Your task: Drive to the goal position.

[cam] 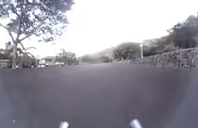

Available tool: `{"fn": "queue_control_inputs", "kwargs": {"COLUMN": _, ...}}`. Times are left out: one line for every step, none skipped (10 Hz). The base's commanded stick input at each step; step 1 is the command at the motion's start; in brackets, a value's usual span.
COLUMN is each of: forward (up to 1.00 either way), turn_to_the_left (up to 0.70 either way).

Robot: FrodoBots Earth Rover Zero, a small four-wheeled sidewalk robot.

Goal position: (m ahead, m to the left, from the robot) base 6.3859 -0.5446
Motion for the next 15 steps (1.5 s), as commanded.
{"fn": "queue_control_inputs", "kwargs": {"forward": 0.7, "turn_to_the_left": 0.0}}
{"fn": "queue_control_inputs", "kwargs": {"forward": 0.7, "turn_to_the_left": -0.05}}
{"fn": "queue_control_inputs", "kwargs": {"forward": 0.7, "turn_to_the_left": -0.15}}
{"fn": "queue_control_inputs", "kwargs": {"forward": 0.7, "turn_to_the_left": -0.25}}
{"fn": "queue_control_inputs", "kwargs": {"forward": 0.7, "turn_to_the_left": -0.35}}
{"fn": "queue_control_inputs", "kwargs": {"forward": 0.7, "turn_to_the_left": -0.35}}
{"fn": "queue_control_inputs", "kwargs": {"forward": 0.7, "turn_to_the_left": -0.35}}
{"fn": "queue_control_inputs", "kwargs": {"forward": 0.7, "turn_to_the_left": -0.35}}
{"fn": "queue_control_inputs", "kwargs": {"forward": 0.7, "turn_to_the_left": -0.35}}
{"fn": "queue_control_inputs", "kwargs": {"forward": 0.7, "turn_to_the_left": -0.35}}
{"fn": "queue_control_inputs", "kwargs": {"forward": 0.7, "turn_to_the_left": -0.35}}
{"fn": "queue_control_inputs", "kwargs": {"forward": 0.7, "turn_to_the_left": -0.35}}
{"fn": "queue_control_inputs", "kwargs": {"forward": 0.7, "turn_to_the_left": -0.35}}
{"fn": "queue_control_inputs", "kwargs": {"forward": 0.7, "turn_to_the_left": -0.35}}
{"fn": "queue_control_inputs", "kwargs": {"forward": 0.7, "turn_to_the_left": -0.35}}
